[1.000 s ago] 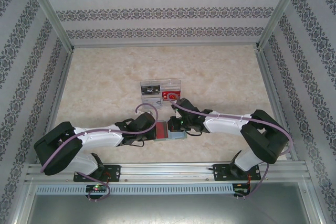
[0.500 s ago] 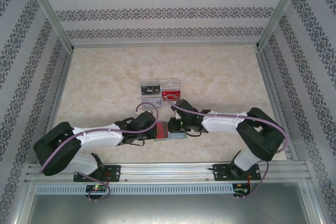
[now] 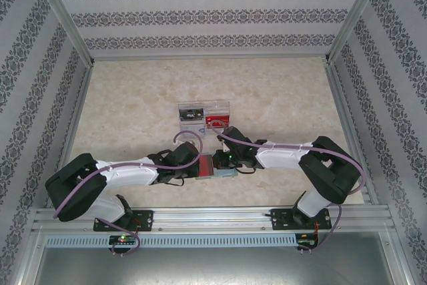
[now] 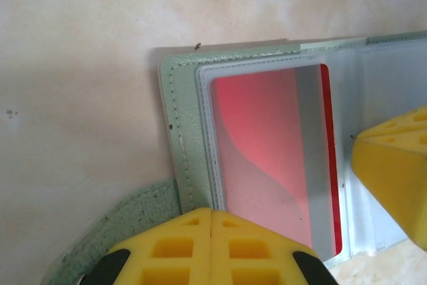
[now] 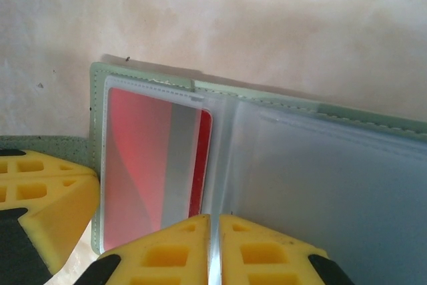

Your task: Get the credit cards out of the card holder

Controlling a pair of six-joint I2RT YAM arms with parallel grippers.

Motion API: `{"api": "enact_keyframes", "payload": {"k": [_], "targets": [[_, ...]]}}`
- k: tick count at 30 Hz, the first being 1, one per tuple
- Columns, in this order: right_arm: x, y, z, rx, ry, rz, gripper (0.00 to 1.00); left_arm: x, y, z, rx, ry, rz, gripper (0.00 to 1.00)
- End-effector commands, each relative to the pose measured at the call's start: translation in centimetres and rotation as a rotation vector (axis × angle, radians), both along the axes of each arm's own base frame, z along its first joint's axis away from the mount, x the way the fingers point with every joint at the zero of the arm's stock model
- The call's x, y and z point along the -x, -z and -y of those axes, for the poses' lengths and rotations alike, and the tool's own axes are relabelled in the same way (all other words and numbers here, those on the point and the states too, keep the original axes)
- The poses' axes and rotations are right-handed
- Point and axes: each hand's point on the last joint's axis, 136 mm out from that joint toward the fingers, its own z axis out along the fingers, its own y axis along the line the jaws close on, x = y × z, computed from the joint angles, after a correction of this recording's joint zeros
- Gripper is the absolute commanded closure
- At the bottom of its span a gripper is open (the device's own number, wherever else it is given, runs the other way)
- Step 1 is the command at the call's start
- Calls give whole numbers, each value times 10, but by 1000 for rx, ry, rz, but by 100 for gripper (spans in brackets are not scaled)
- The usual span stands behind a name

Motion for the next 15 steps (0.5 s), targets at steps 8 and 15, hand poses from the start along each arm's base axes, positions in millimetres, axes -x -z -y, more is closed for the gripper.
{"api": "enact_keyframes", "payload": {"k": [8, 15], "targets": [[5, 5, -5, 0, -30, -12, 82, 1, 3, 10, 7, 20, -12, 100], [6, 5, -7, -7, -31, -20, 81, 3, 3, 15, 7, 33, -13, 100]]}}
